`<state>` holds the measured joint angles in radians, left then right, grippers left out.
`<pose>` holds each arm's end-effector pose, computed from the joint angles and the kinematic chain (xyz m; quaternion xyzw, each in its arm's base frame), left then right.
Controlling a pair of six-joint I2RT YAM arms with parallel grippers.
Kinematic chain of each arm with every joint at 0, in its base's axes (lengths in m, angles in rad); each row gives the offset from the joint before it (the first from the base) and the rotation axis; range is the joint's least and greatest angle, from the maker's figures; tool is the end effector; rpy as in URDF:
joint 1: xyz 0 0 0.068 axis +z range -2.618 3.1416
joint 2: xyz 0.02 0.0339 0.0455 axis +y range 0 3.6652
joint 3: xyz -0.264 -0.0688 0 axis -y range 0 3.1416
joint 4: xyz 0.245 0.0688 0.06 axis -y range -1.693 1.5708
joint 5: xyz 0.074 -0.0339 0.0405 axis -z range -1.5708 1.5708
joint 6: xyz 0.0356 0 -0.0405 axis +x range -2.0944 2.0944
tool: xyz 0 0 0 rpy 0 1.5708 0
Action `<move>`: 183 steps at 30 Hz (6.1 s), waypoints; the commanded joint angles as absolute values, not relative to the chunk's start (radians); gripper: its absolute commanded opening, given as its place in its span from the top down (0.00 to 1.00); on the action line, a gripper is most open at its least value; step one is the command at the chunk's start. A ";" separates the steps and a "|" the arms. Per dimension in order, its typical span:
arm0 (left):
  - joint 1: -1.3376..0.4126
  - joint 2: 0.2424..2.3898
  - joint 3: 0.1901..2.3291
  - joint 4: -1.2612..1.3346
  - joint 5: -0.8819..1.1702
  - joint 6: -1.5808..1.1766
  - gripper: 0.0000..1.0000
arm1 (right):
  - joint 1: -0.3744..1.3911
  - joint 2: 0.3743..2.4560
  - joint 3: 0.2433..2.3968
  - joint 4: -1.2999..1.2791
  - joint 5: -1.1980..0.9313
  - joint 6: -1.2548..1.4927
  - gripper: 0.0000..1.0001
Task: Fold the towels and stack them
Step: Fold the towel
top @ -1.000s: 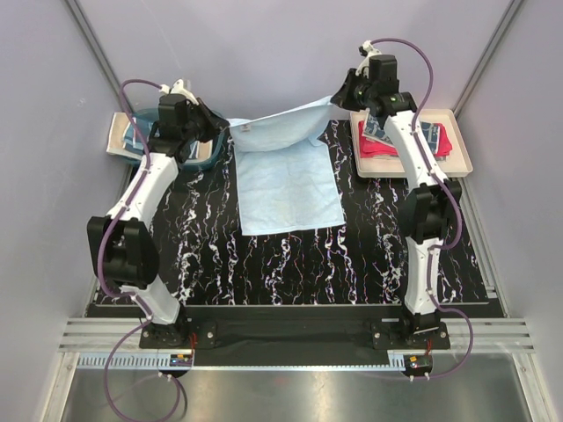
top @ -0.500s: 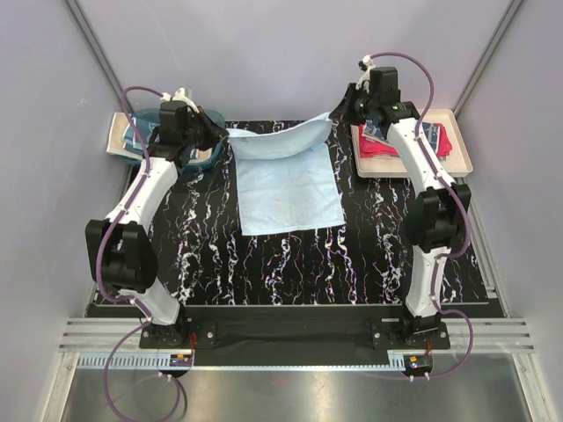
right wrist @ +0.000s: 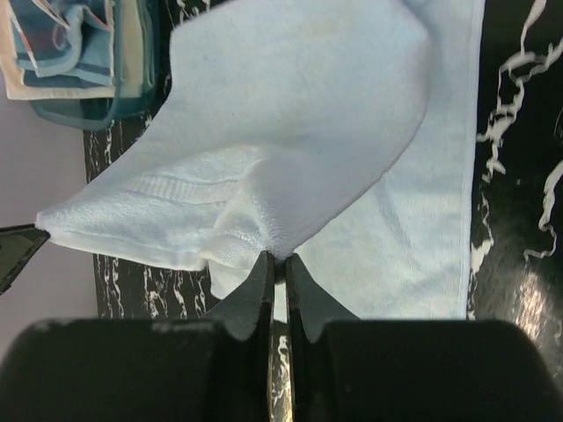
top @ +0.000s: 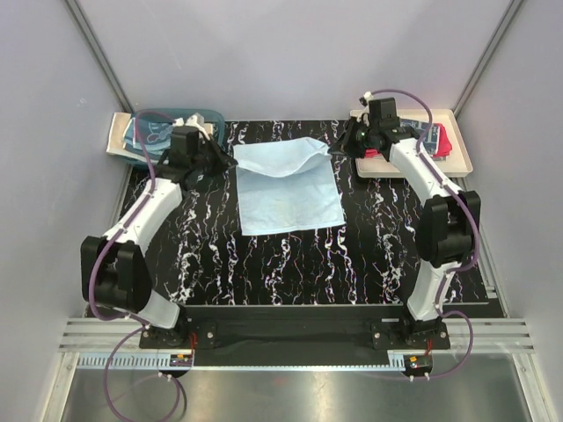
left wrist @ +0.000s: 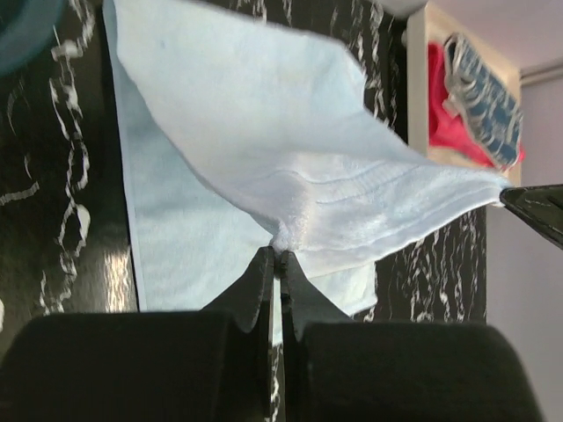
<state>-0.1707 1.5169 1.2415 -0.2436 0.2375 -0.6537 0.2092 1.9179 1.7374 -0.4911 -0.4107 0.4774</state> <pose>0.3456 -0.0681 0.3144 -0.1476 0.8481 -0.2936 0.4157 0.4324 0.1063 0.3104 0.0301 0.8856 0.3161 0.3388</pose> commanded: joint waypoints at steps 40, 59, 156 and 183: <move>-0.259 1.267 0.789 -0.212 0.227 -0.768 1.00 | 0.229 1.658 1.184 -0.394 -0.330 0.534 1.00; -0.273 1.266 0.800 -0.215 0.250 -0.770 1.00 | 0.230 1.683 1.244 -0.422 -0.316 0.532 1.00; -0.328 1.460 0.638 -0.052 0.235 -0.793 0.96 | 0.247 1.637 0.861 -0.281 -0.202 0.534 0.77; -0.318 1.143 0.525 -0.534 0.227 -0.776 0.72 | 0.413 1.053 0.520 -0.469 -0.243 0.793 0.64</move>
